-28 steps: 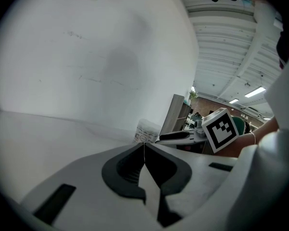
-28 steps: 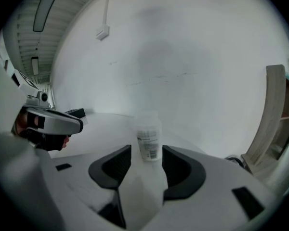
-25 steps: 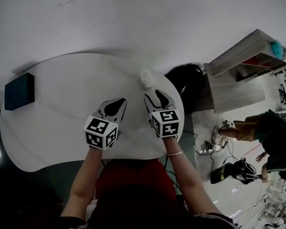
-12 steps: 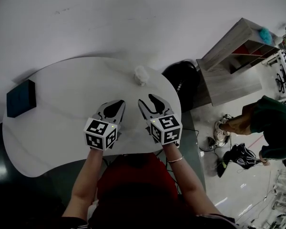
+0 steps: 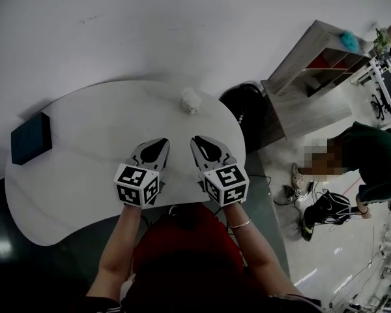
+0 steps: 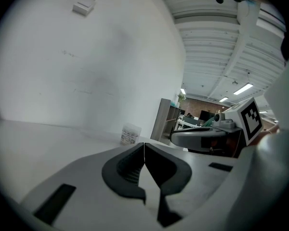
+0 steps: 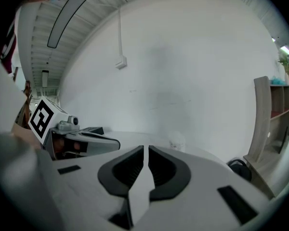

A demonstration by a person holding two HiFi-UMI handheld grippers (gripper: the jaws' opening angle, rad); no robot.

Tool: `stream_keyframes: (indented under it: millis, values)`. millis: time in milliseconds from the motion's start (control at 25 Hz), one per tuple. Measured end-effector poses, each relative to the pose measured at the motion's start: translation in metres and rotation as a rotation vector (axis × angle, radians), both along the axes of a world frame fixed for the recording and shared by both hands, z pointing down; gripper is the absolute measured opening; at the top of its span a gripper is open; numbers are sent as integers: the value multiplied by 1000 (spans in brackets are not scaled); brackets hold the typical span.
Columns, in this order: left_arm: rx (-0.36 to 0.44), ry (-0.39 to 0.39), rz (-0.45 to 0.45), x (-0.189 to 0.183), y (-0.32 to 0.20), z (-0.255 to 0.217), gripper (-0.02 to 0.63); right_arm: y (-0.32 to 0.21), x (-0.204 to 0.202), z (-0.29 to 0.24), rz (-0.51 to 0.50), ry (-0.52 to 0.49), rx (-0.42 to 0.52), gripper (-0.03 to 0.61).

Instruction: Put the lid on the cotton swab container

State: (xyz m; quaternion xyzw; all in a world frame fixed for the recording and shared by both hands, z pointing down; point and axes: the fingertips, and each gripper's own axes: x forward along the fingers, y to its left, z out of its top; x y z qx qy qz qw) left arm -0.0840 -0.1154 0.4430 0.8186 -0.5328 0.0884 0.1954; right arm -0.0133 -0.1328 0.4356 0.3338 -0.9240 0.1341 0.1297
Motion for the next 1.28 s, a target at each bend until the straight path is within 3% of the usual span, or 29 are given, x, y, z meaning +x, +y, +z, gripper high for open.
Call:
stream_keyframes:
  millis: [1280]
  values:
    - [60, 17, 43, 0, 77, -21, 25, 97, 9, -22, 55, -12, 22, 15]
